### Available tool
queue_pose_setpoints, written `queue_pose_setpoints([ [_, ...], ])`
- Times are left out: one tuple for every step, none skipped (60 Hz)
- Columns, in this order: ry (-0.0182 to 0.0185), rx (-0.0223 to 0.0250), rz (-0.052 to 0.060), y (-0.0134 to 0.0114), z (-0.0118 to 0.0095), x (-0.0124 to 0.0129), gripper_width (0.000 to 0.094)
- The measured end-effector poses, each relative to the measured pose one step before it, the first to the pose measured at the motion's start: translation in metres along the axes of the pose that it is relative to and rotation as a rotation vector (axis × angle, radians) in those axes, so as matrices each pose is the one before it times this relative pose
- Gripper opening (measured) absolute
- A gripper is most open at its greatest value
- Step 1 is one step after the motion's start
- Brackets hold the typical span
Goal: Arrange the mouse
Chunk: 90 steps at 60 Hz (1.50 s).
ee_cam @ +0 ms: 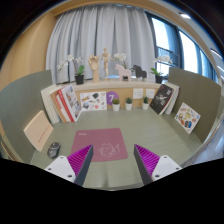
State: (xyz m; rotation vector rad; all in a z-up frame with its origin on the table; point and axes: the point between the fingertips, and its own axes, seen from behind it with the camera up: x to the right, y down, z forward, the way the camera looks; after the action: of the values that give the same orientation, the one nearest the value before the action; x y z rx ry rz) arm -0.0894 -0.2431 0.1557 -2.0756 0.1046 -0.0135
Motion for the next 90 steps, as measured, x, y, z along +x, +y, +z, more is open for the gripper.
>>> queue_pose_setpoints([
  [-0.00796, -0.00945, -0.0030, 0.00839, 0.00310, -0.00895, 0.0823],
  [-0.01286, -0.01103, -0.0030, 0.00785, 0.00239, -0.00734, 0.0823],
  [-0.01073, -0.01164, -0.0020, 0.00744, 0.00213, -0.00935, 0.0824],
  [-0.00994, -0.01174, -0.0018, 0.00717, 0.00214, -0.00946, 0.0822],
  [-0.00897, -0.01141, -0.0030, 0.00712, 0.00248, -0.00915, 0.0822],
  [-0.00828, -0.01137, -0.0033, 0.00720, 0.00206, -0.00903, 0.0822],
  [-0.00807, -0.01136, -0.0038, 0.00689, 0.00256, -0.00952, 0.0822],
  [-0.00848, -0.01355, -0.0043, 0.00717, 0.00253, -0.00933, 0.0823],
  [-0.00841, -0.01439, -0.0043, 0.00719, 0.00246, -0.00948, 0.0824],
  [-0.00837, -0.01353, -0.0045, 0.00672, 0.00270, -0.00992, 0.0825],
  [-0.00844, -0.01235, -0.0038, 0.00599, 0.00273, -0.00968, 0.0824],
  [-0.00905, -0.01177, -0.0031, 0.00573, 0.00301, -0.00997, 0.0824],
  [-0.00972, -0.01139, -0.0018, 0.00522, 0.00319, -0.00999, 0.0824],
  [-0.01126, -0.01056, -0.0010, 0.00490, 0.00351, -0.00997, 0.0823],
  [-0.01100, -0.01016, -0.0010, 0.00485, 0.00349, -0.00970, 0.0824],
  [-0.00990, -0.00980, -0.0004, 0.00431, 0.00368, -0.00904, 0.0823],
  [-0.00853, -0.00916, -0.0004, 0.00385, 0.00394, -0.00880, 0.0823],
  [-0.00775, -0.00812, -0.0003, 0.00352, 0.00394, -0.00863, 0.0826],
  [-0.00702, -0.00828, -0.0005, 0.00345, 0.00444, -0.00818, 0.0826],
  [-0.00673, -0.00828, -0.0007, 0.00300, 0.00446, -0.00828, 0.0825],
  [-0.00701, -0.00787, -0.0017, 0.00251, 0.00461, -0.00801, 0.0825],
  [-0.00720, -0.00690, -0.0026, 0.00201, 0.00459, -0.00801, 0.0824],
  [-0.00691, -0.00584, -0.0029, 0.00157, 0.00476, -0.00780, 0.0825],
  [-0.00661, -0.00496, -0.0039, 0.00097, 0.00450, -0.00698, 0.0823],
  [-0.00592, -0.00412, -0.0037, 0.00080, 0.00487, -0.00680, 0.0822],
  [-0.00477, -0.00418, -0.0034, 0.00058, 0.00502, -0.00608, 0.0821],
  [-0.00357, -0.00456, -0.0031, 0.00074, 0.00487, -0.00581, 0.0822],
  [-0.00398, -0.00511, -0.0035, 0.00047, 0.00519, -0.00549, 0.0823],
  [-0.00362, -0.00501, -0.0038, -0.00014, 0.00488, -0.00525, 0.0823],
  [-0.00330, -0.00442, -0.0044, -0.00037, 0.00486, -0.00475, 0.0824],
  [-0.00218, -0.00387, -0.0043, -0.00065, 0.00482, -0.00429, 0.0824],
  [-0.00141, -0.00365, -0.0043, -0.00073, 0.00456, -0.00385, 0.0824],
  [-0.00005, -0.00337, -0.0044, -0.00112, 0.00468, -0.00317, 0.0824],
  [0.00094, -0.00350, -0.0038, -0.00123, 0.00462, -0.00248, 0.0828],
  [0.00188, -0.00359, -0.0031, -0.00166, 0.00448, -0.00207, 0.0829],
  [0.00306, -0.00278, -0.0019, -0.00183, 0.00420, -0.00188, 0.0837],
  [0.00840, 0.00643, -0.0045, -0.00462, 0.00350, -0.00059, 0.0832],
  [0.00676, 0.00495, -0.0032, -0.00419, 0.00367, -0.00112, 0.0829],
  [0.00360, -0.00028, -0.0003, -0.00299, 0.00353, -0.00140, 0.0826],
  [0.00240, -0.00147, 0.0022, -0.00242, 0.00383, -0.00149, 0.0823],
  [0.00412, -0.00096, 0.0025, -0.00274, 0.00307, -0.00016, 0.0825],
  [0.00747, 0.00455, 0.0006, -0.00403, 0.00354, 0.00051, 0.0826],
  [0.00373, 0.00197, 0.0019, -0.00310, 0.00385, -0.00063, 0.0826],
  [0.00217, -0.00024, 0.0028, -0.00267, 0.00368, -0.00054, 0.0825],
  [0.00503, 0.00206, 0.0022, -0.00346, 0.00337, 0.00026, 0.0824],
  [0.00440, 0.00158, 0.0013, -0.00307, 0.00333, 0.00015, 0.0823],
  [0.00383, -0.00016, 0.0017, -0.00269, 0.00310, -0.00011, 0.0822],
  [0.00392, -0.00105, -0.0007, -0.00303, 0.00206, 0.00091, 0.0818],
  [0.00377, -0.00018, 0.0004, -0.00231, 0.00299, 0.00028, 0.0814],
  [0.00375, -0.00056, 0.0000, -0.00216, 0.00220, 0.00050, 0.0810],
  [0.00445, 0.00063, 0.0000, -0.00243, 0.00257, 0.00040, 0.0802],
  [0.00427, -0.00090, 0.0002, -0.00184, 0.00222, 0.00043, 0.0792],
  [0.00522, -0.00002, -0.0003, -0.00181, 0.00208, 0.00060, 0.0774],
  [0.00491, -0.00083, -0.0008, -0.00138, 0.00212, 0.00052, 0.0757],
  [0.00450, -0.00115, -0.0017, -0.00142, 0.00179, 0.00036, 0.0739],
  [0.00524, -0.00027, -0.0025, -0.00126, 0.00169, 0.00064, 0.0719],
  [0.00478, -0.00193, -0.0036, -0.00083, 0.00152, 0.00058, 0.0703],
  [0.00153, -0.00038, -0.0041, -0.00102, 0.00140, -0.00027, 0.0688],
  [0.00000, -0.00124, -0.0026, -0.00096, 0.00134, -0.00059, 0.0663],
  [-0.00188, 0.00039, 0.0001, -0.00052, 0.00068, -0.00084, 0.0643],
  [0.00040, 0.00062, 0.0023, -0.00059, 0.00066, 0.00007, 0.0584],
  [0.00243, 0.00099, 0.0035, -0.00055, 0.00059, 0.00031, 0.0557],
  [0.00822, -0.00013, 0.0029, -0.00026, 0.00050, 0.00122, 0.0517],
  [0.00007, -0.00066, 0.0046, 0.00001, -0.00004, -0.00036, 0.0514],
  [0.00128, -0.00035, 0.0063, 0.00009, -0.00031, 0.00008, 0.0503],
  [0.00461, -0.00155, 0.0057, 0.00001, -0.00058, 0.00058, 0.0491],
  [0.00108, -0.00038, 0.0065, 0.00001, -0.00011, 0.00039, 0.0481],
  [0.00160, 0.00101, 0.0053, -0.00023, 0.00004, 0.00031, 0.0468],
  [0.00079, -0.00089, 0.0014, 0.00017, 0.00012, 0.00003, 0.0459],
  [0.00050, -0.00013, -0.0020, -0.00011, 0.00009, 0.00012, 0.0438],
  [0.00106, -0.00166, -0.0035, 0.00035, 0.00013, 0.00019, 0.0427],
  [0.00191, -0.00207, -0.0001, 0.00005, 0.00000, 0.00039, 0.0406],
  [0.00130, -0.00216, 0.0015, 0.00031, 0.00035, 0.00032, 0.0403],
  [0.00233, -0.00276, 0.0035, 0.00003, 0.00005, 0.00048, 0.0371],
  [0.00118, -0.00272, 0.0023, 0.00011, 0.00039, 0.00023, 0.0365],
  [0.00298, -0.00278, 0.0019, -0.00068, -0.00076, -0.00021, 0.0349],
  [0.00089, -0.00254, -0.0003, 0.00013, 0.00017, 0.00001, 0.0347],
  [-0.00009, -0.00460, -0.0002, 0.00066, -0.00015, 0.00031, 0.0347],
  [0.00017, -0.00158, 0.0026, -0.00028, 0.00011, 0.00014, 0.0346],
  [0.00055, -0.00376, 0.0017, 0.00025, -0.00004, 0.00005, 0.0346],
  [0.00028, -0.00165, -0.0009, -0.00004, 0.00013, -0.00005, 0.0346],
  [-0.00020, -0.00343, -0.0022, 0.00036, -0.00016, -0.00004, 0.0346],
  [0.00004, -0.00158, -0.0011, -0.00038, 0.00018, 0.00009, 0.0346],
  [-0.00053, -0.00314, -0.0014, 0.00005, 0.00000, -0.00011, 0.0345],
  [-0.00029, -0.00128, -0.0018, -0.00047, 0.00036, -0.00060, 0.0346],
  [-0.00352, -0.00113, -0.0015, -0.00033, -0.00027, -0.00021, 0.0345],
  [-0.00486, -0.00407, 0.0011, 0.00003, -0.00038, -0.00037, 0.0345],
  [-0.00512, -0.00385, 0.0011, -0.00018, -0.00093, -0.00050, 0.0346],
  [-0.00621, -0.00309, -0.0030, -0.00064, -0.00131, -0.00071, 0.0346],
  [-0.00513, -0.00125, -0.0062, -0.00146, -0.00193, -0.00051, 0.0345],
])
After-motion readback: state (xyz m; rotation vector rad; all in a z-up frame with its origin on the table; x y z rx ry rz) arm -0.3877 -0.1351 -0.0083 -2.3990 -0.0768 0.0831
